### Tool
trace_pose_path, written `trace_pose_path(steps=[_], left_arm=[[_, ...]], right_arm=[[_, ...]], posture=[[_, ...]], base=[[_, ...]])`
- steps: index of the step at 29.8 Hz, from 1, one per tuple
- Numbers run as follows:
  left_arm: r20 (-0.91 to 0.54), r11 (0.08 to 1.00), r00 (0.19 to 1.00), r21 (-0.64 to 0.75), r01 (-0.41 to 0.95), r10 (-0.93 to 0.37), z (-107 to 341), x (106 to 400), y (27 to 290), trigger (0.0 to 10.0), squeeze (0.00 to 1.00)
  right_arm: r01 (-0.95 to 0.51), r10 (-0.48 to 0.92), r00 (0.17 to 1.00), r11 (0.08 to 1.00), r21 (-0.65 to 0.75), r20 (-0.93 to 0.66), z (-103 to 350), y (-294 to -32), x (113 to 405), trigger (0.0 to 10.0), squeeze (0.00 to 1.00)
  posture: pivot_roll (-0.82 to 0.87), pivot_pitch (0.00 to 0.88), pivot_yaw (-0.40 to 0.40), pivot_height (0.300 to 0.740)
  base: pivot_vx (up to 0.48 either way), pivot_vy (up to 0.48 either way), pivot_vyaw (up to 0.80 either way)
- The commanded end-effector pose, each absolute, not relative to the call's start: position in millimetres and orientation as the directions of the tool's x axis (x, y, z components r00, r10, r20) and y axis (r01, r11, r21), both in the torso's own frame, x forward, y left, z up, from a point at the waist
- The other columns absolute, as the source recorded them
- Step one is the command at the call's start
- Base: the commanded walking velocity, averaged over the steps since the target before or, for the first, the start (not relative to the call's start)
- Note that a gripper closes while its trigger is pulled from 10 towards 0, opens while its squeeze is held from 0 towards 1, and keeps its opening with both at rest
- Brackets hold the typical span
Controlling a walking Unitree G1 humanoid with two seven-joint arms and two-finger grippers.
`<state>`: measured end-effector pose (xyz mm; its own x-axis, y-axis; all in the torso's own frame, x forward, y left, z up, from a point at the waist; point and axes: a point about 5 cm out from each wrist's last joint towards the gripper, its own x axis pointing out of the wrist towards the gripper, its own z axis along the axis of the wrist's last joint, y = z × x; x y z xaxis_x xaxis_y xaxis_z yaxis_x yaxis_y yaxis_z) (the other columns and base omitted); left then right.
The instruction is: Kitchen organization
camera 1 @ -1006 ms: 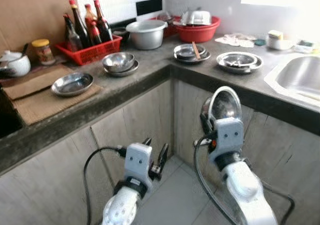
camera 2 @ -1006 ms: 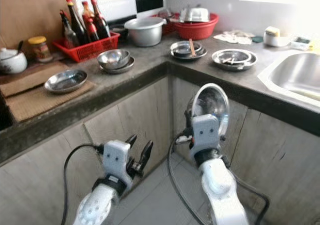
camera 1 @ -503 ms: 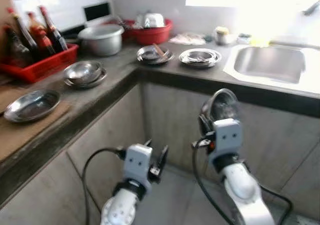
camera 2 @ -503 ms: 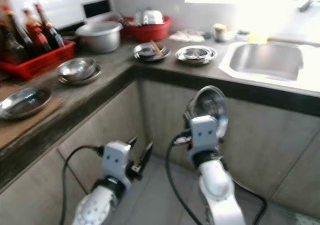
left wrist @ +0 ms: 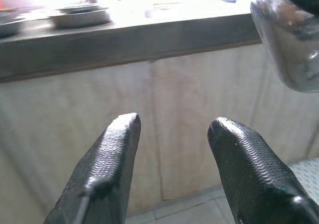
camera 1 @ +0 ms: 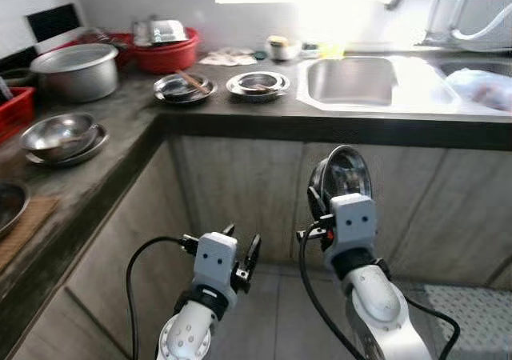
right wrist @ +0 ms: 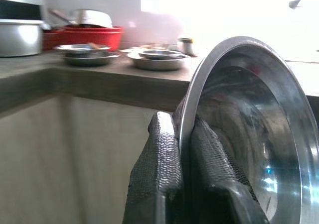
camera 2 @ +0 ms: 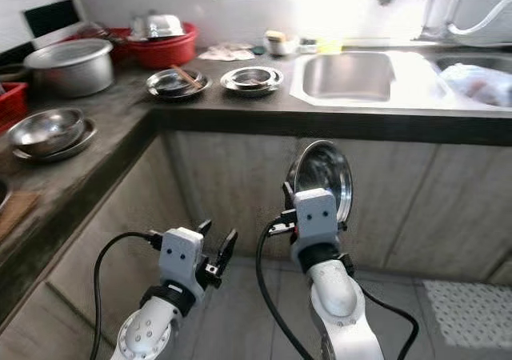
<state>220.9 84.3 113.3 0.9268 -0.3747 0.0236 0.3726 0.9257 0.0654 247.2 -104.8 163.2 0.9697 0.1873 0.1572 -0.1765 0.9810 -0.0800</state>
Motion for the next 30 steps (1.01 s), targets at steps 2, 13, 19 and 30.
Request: trace_pose_path(steps=[2,13,19,30], left_arm=[[0.041,0.917,0.918,0.075,0.391,-0.395,116.0,220.8,79.6,10.0,0.00],[0.043,0.915,0.916,0.079,0.396,-0.400,116.1,221.6,79.4,10.0,0.00],[0.050,0.917,0.917,0.080,0.390,-0.395,117.6,223.4,80.0,10.0,0.00],[0.050,0.935,0.935,0.050,0.350,-0.352,119.5,225.2,81.7,10.0,0.00]], right_arm=[[-0.149,0.163,0.970,0.985,-0.090,0.181,169.7,-110.9,249.0,10.0,0.00],[-0.150,0.167,0.966,0.984,-0.099,0.199,172.6,-109.5,250.8,10.0,0.00],[-0.151,0.168,0.965,0.984,-0.098,0.202,173.5,-110.2,251.9,10.0,0.00],[-0.148,0.165,0.961,0.985,-0.092,0.223,179.8,-112.7,255.9,10.0,0.00]], posture=[[0.02,0.002,0.036,0.740],[0.01,0.000,0.038,0.740],[0.02,0.002,0.039,0.740],[0.02,0.010,0.036,0.740]], base=[[0.000,-0.429,-0.78],[0.000,-0.429,-0.25],[0.197,-0.389,0.00],[0.363,-0.230,0.00]])
